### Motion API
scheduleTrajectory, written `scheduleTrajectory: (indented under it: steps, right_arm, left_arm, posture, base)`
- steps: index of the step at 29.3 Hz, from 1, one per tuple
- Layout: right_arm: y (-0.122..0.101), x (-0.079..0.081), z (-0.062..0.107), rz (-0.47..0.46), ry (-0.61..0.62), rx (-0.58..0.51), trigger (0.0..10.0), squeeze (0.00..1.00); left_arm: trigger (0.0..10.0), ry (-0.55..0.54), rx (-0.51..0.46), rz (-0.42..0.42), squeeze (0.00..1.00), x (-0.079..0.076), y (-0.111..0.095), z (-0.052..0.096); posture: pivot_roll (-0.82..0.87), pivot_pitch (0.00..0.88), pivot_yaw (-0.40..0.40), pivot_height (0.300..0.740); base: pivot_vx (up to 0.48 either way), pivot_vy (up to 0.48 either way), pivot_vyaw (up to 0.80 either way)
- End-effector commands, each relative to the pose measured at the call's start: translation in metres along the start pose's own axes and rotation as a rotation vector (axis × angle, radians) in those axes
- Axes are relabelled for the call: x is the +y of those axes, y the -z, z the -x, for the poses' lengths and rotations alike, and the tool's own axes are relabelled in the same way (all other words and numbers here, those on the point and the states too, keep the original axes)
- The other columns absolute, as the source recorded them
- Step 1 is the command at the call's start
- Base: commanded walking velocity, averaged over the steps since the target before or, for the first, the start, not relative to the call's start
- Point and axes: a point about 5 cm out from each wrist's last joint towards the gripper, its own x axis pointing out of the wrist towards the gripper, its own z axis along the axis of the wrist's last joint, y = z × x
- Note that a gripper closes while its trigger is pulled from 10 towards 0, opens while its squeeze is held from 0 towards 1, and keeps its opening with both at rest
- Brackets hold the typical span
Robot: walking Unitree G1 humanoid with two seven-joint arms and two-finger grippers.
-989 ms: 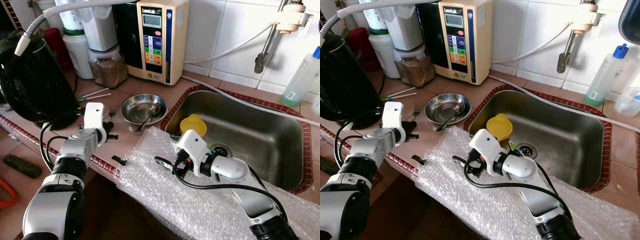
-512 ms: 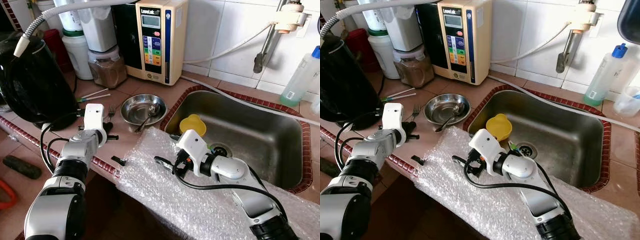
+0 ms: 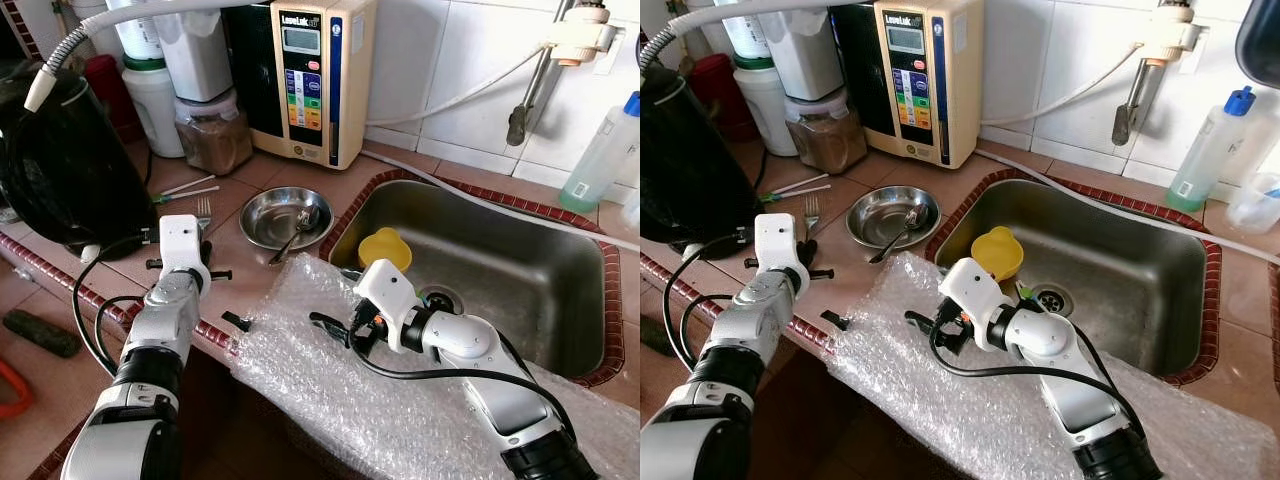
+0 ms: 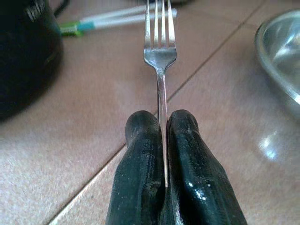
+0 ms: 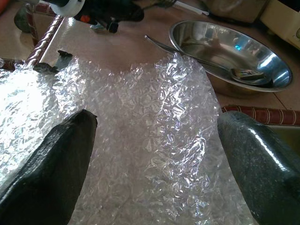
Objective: Kitchen organization
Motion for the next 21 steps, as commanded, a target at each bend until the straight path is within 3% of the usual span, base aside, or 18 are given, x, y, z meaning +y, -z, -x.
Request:
scheduleTrajectory:
  steps: [1, 13, 21]
  right_arm:
    - [-0.002, -0.003, 0.000, 0.009, 0.008, -0.006, 10.0, 0.00]
    - [-0.011, -0.023, 0.000, 0.024, 0.126, -0.054, 10.0, 0.00]
    - [-0.016, -0.043, 0.005, 0.018, 0.244, -0.095, 10.0, 0.00]
  left_arm:
    - [0.0, -0.021, -0.066, -0.008, 0.00, -0.001, -0.010, 0.002]
    - [0.0, -0.055, -0.321, -0.123, 0.00, -0.006, -0.046, 0.012]
    - [0.0, 0.016, -0.421, -0.159, 0.00, -0.021, -0.060, 0.019]
  posture:
    - [0.11, 0.000, 0.045, 0.740]
    - [0.11, 0.000, 0.036, 0.740]
    - [0.11, 0.000, 0.032, 0.740]
  base:
    - [0.000, 0.000, 0.00]
    - [0.000, 0.000, 0.00]
    - [0.000, 0.000, 0.00]
